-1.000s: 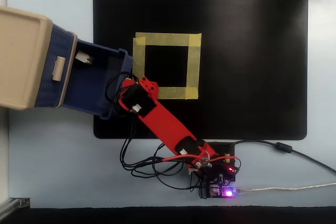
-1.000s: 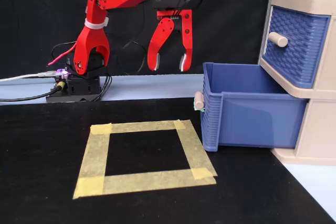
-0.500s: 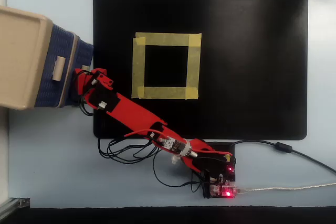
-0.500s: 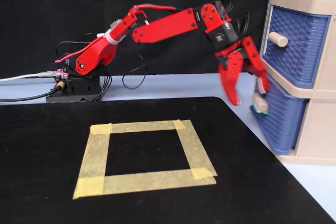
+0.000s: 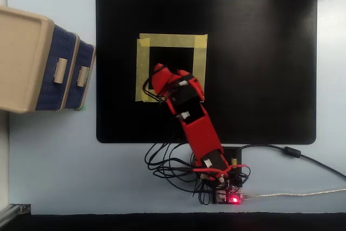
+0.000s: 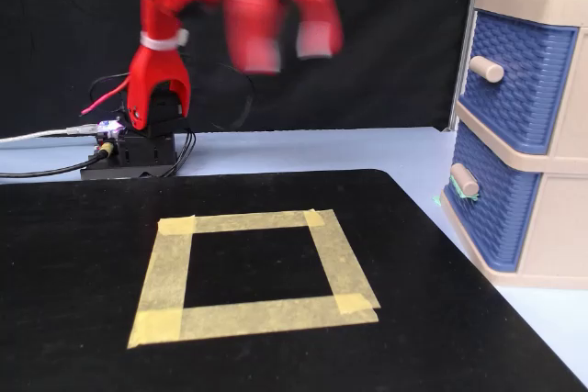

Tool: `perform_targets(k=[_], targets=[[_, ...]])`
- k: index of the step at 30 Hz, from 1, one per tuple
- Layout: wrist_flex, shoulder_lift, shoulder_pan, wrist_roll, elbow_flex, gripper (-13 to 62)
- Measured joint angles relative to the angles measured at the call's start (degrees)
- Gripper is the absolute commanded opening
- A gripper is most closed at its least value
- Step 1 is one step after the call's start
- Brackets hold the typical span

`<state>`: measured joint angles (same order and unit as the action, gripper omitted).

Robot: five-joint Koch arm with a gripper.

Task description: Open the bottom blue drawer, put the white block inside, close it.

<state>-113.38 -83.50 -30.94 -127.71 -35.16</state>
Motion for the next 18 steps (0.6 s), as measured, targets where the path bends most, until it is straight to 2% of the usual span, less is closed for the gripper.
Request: perform_targets(k=[2, 3, 5, 9, 13, 18], targets=[[-0.09, -6.24, 6.59, 10.81, -10.55, 33.9], [-0.09, -11.25, 13.18, 20.3, -24.08, 33.9], [1.67, -18.9, 22.94, 33.31, -40.96, 34.0], [13.62, -33.75, 32.43, 47.2, -75.23, 34.2], [22.59, -46.67, 33.93, 49.48, -93.69, 34.8], [20.48, -47.55, 33.84, 49.31, -101.07, 34.9]])
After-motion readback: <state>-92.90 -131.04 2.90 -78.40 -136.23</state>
